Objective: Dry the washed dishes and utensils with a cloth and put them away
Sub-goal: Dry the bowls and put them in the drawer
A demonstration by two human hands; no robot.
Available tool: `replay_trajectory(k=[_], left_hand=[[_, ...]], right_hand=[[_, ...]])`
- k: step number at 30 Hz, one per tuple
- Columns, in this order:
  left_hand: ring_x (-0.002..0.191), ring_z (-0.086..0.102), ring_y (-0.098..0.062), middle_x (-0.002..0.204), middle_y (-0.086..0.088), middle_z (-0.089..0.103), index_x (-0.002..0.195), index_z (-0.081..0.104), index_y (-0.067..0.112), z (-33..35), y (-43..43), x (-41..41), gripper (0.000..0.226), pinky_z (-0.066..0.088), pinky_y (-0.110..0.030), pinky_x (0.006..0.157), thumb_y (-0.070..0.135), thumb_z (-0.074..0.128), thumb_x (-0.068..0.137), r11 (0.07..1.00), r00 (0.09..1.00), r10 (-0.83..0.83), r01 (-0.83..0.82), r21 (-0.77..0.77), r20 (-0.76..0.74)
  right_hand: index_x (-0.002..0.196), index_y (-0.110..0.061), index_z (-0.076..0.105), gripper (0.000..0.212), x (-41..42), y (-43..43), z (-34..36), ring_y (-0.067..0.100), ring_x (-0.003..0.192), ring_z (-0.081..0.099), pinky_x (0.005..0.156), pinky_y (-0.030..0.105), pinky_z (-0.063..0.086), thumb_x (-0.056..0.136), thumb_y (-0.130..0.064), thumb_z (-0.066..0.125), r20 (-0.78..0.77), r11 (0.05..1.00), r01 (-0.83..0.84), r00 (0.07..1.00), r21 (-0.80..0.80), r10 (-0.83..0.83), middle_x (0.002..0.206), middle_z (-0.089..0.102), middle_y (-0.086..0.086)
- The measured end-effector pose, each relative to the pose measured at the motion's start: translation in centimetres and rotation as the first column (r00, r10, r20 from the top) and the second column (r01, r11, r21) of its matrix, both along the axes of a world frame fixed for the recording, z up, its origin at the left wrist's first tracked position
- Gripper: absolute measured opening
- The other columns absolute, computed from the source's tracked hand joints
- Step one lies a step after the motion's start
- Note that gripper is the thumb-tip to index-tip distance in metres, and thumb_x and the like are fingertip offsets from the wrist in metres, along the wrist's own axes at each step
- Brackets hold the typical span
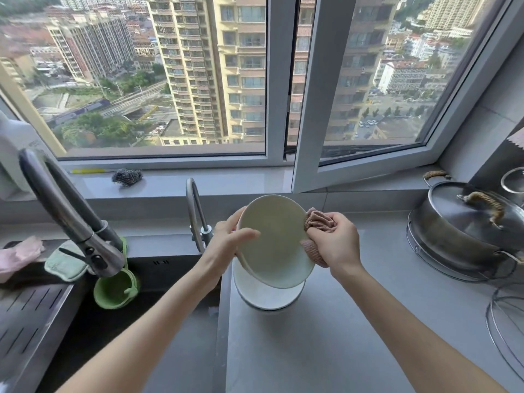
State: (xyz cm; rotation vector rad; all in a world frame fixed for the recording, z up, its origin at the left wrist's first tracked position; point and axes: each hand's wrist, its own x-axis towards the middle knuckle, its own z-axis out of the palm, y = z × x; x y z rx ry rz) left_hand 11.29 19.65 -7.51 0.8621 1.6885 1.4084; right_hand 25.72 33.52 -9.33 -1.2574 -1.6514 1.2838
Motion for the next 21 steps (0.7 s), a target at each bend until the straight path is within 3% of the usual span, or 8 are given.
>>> replay_trajectory(k=[5, 7, 9, 11, 12, 14, 17, 21], left_hand=[[0.098, 0.065, -0.024, 0.113, -0.009, 0.067, 0.112, 0.064, 0.031, -1.8, -0.9, 0.3, 0.046, 0.043, -0.042, 0.083, 0.034, 0.061, 0.066, 0.998, 0.929, 0.035, -0.052, 0.036, 0.368], [0.088, 0.068, -0.025, 0.102, -0.008, 0.072, 0.101, 0.07, 0.028, -2.2, -1.3, 0.4, 0.034, 0.043, -0.044, 0.085, 0.04, 0.058, 0.071, 0.994, 0.907, 0.102, -0.112, 0.002, 0.409], [0.089, 0.069, -0.024, 0.098, -0.004, 0.074, 0.098, 0.073, 0.032, -2.6, -1.5, 0.5, 0.035, 0.043, -0.044, 0.088, 0.051, 0.054, 0.075, 0.996, 0.912, 0.087, -0.091, -0.009, 0.401], [0.094, 0.067, -0.025, 0.1, -0.002, 0.074, 0.104, 0.071, 0.036, -2.6, -1.6, 0.9, 0.04, 0.041, -0.043, 0.089, 0.059, 0.051, 0.078, 1.0, 0.927, 0.016, -0.016, -0.001, 0.374], [0.097, 0.066, -0.026, 0.103, -0.003, 0.073, 0.106, 0.071, 0.034, -2.7, -1.6, 1.1, 0.042, 0.04, -0.044, 0.094, 0.059, 0.051, 0.079, 1.0, 0.923, -0.016, 0.015, 0.005, 0.385], [0.097, 0.067, -0.02, 0.105, -0.002, 0.073, 0.101, 0.073, 0.032, -2.8, -1.8, 1.5, 0.04, 0.039, -0.045, 0.103, 0.057, 0.052, 0.079, 0.999, 0.909, -0.039, 0.041, 0.004, 0.414], [0.098, 0.067, -0.017, 0.103, 0.0, 0.073, 0.096, 0.075, 0.032, -3.2, -2.3, 1.5, 0.037, 0.038, -0.046, 0.106, 0.056, 0.054, 0.077, 0.998, 0.895, -0.053, 0.064, -0.01, 0.442], [0.105, 0.065, -0.02, 0.108, -0.005, 0.071, 0.101, 0.074, 0.026, -3.6, -2.7, 2.1, 0.039, 0.043, -0.041, 0.102, 0.052, 0.056, 0.078, 0.998, 0.862, -0.063, 0.051, 0.038, 0.504]], right_hand=[[0.089, -0.021, 0.062, 0.021, 1.2, -1.8, 0.4, 0.026, 0.086, 0.066, 0.081, 0.043, 0.054, 0.074, -0.009, 0.07, 0.061, 0.997, -0.071, 0.996, -0.012, 0.072, 0.083, 0.069, 0.0], [0.102, -0.026, 0.061, 0.026, 1.9, -3.1, 1.0, 0.019, 0.086, 0.065, 0.075, 0.03, 0.049, 0.079, -0.025, 0.072, 0.136, 0.97, -0.088, 0.989, 0.229, 0.058, 0.09, 0.069, -0.009], [0.117, -0.029, 0.058, 0.039, 2.3, -4.7, 1.9, 0.013, 0.094, 0.062, 0.075, 0.024, 0.042, 0.083, -0.048, 0.06, 0.243, 0.829, -0.165, 0.969, 0.535, 0.037, 0.108, 0.067, -0.011], [0.134, -0.032, 0.049, 0.064, 2.2, -6.1, 2.3, 0.018, 0.126, 0.048, 0.105, 0.04, 0.032, 0.084, -0.067, 0.034, 0.552, 0.651, -0.499, 0.821, 0.572, 0.145, 0.139, 0.053, -0.004], [0.141, -0.035, 0.041, 0.074, 2.1, -6.6, 2.3, 0.025, 0.14, 0.031, 0.115, 0.052, 0.015, 0.082, -0.074, 0.019, 0.742, 0.543, -0.687, 0.651, 0.483, 0.163, 0.151, 0.039, 0.002], [0.147, -0.036, 0.03, 0.079, 2.2, -7.0, 1.6, 0.034, 0.147, 0.007, 0.115, 0.059, -0.006, 0.082, -0.075, 0.007, 0.916, 0.346, -0.886, 0.375, 0.309, 0.143, 0.158, 0.021, 0.01], [0.149, -0.029, 0.029, 0.066, 2.6, -7.2, 0.7, 0.039, 0.146, 0.01, 0.116, 0.057, -0.002, 0.093, -0.061, 0.017, 0.942, 0.176, -0.949, 0.291, 0.262, 0.169, 0.156, 0.024, 0.017], [0.151, -0.038, 0.006, 0.055, 2.2, -8.4, -0.9, 0.036, 0.146, -0.009, 0.117, 0.052, -0.003, 0.098, -0.05, 0.015, 0.928, 0.248, -0.959, 0.211, 0.136, 0.308, 0.161, -0.001, 0.013]])
